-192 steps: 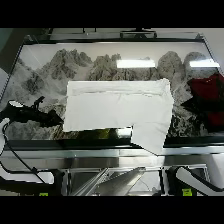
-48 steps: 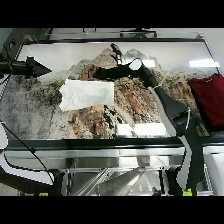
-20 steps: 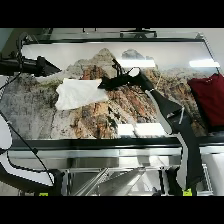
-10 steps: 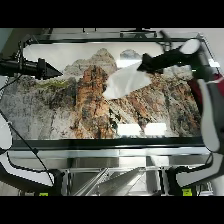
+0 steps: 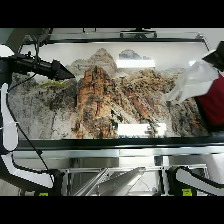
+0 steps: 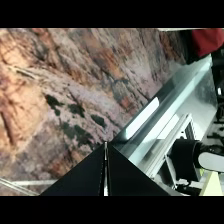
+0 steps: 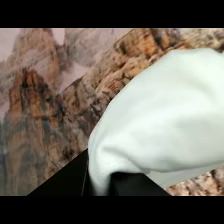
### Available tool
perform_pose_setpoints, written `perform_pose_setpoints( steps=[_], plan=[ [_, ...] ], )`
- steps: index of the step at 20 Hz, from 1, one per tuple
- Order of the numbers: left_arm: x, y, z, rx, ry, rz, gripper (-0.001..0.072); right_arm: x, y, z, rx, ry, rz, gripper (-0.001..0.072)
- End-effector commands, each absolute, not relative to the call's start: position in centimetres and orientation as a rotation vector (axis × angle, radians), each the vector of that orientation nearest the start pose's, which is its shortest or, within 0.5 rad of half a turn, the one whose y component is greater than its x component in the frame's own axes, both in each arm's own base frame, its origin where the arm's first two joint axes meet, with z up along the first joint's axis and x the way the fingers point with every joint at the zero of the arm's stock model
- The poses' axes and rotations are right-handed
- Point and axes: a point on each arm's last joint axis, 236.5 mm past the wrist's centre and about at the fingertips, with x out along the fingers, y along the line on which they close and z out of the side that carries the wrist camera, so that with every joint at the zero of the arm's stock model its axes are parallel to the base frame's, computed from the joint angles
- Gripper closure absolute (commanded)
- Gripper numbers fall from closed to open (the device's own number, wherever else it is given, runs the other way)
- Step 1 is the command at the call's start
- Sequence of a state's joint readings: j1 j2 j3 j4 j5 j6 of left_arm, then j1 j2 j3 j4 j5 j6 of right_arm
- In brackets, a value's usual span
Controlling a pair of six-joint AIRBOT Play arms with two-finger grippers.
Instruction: Fold the shirts.
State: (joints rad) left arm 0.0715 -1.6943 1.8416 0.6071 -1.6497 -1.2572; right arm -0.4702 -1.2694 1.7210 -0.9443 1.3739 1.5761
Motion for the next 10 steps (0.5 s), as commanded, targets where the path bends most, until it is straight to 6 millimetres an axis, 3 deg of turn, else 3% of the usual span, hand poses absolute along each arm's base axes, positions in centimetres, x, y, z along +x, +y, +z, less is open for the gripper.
perform_pose_setpoints(
  steps=[1, 4, 6, 8, 10],
  plan=[
    [42.2, -19.2, 14.2, -0.417, 1.207, -1.006, 0.0691, 43.1, -13.7, 26.5, 0.569, 0.597, -0.041, 0.0684],
    [42.1, -21.3, 14.3, -0.399, 1.192, -1.027, 0.0692, 46.9, -19.6, 28.8, 0.55, 0.349, -0.048, 0.0684],
    [42.6, -22.3, 14.4, -0.397, 1.169, -1.025, 0.0692, 48.9, -20.5, 32.9, 0.507, 0.148, 0.051, 0.0684],
    [43.0, -22.8, 14.3, -0.399, 1.153, -1.018, 0.0692, 49.5, -21.6, 37.0, 0.456, 0.009, 0.069, 0.0683],
    [43.4, -22.9, 14.0, -0.405, 1.15, -1.012, 0.0692, 49.3, -23.1, 38.0, 0.491, -0.01, 0.05, 0.0683]
  ],
)
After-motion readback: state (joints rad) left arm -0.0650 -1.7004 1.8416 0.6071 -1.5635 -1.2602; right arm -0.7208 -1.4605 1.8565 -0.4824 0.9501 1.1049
